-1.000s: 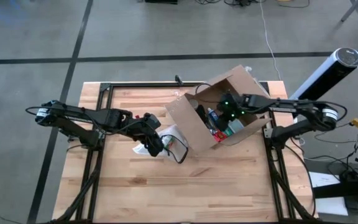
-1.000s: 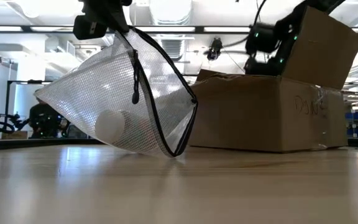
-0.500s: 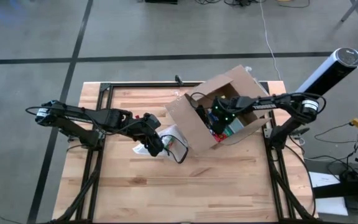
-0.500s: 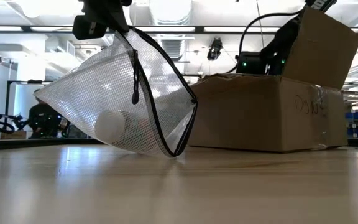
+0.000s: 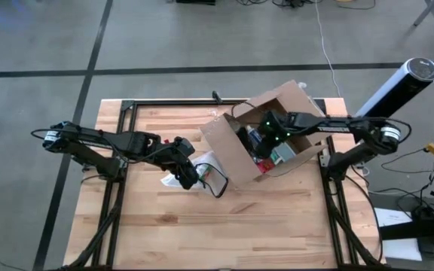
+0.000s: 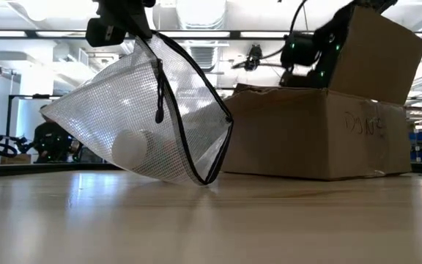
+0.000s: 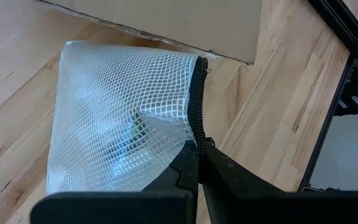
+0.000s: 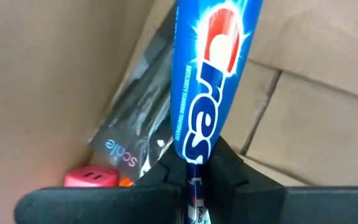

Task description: Unpack boxes

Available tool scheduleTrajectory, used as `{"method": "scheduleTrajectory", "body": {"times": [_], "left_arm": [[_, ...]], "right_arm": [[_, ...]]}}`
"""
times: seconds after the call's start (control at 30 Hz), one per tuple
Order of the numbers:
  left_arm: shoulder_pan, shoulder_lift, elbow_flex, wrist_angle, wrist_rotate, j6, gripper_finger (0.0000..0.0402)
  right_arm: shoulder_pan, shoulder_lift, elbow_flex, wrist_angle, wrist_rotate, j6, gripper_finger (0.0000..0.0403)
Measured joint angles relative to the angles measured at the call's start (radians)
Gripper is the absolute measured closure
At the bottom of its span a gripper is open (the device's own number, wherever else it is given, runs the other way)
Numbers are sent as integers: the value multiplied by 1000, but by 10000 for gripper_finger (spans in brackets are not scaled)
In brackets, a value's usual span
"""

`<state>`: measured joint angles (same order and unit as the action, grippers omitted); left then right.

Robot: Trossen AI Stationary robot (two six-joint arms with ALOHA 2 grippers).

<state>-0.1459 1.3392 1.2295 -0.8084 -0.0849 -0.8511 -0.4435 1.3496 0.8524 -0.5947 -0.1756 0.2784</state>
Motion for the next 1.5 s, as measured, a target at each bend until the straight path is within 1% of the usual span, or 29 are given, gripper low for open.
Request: {"method": "scheduleTrajectory", "body": {"times": [0.07,0.17,0.23,0.37,0.5,0.6,0.73,0.87,1.0,1.13,1.23,1.37,1.5], "left_arm": [[0,0,0,0,0,1,402],[0,0,0,0,0,4,402],[0,0,0,0,0,6,402],[0,0,0,0,0,12,402],[0,0,0,-1,0,15,402],[0,0,0,-2,0,13,402],[2,0,0,-21,0,4,402],[3,0,0,-38,0,3,402],[5,0,0,-43,-1,4,402],[6,0,0,-45,-1,4,402],[6,0,0,-45,-1,4,402],[6,0,0,-45,-1,4,402],[6,-1,0,-38,-1,4,402]], "right_arm": [[0,-37,17,-6,-36,1,398],[6,-89,49,4,-135,3,400],[15,-114,86,27,-179,19,400],[41,-131,185,79,-257,70,402],[94,-109,287,87,-333,103,402],[156,-83,335,84,-415,113,402],[263,-49,346,82,-496,124,403],[379,-1,343,78,-562,123,403],[465,72,343,91,-596,122,403],[478,148,347,186,-664,137,403],[472,194,353,292,-674,154,403],[461,278,353,385,-696,230,403],[444,342,353,403,-687,265,403]]}}
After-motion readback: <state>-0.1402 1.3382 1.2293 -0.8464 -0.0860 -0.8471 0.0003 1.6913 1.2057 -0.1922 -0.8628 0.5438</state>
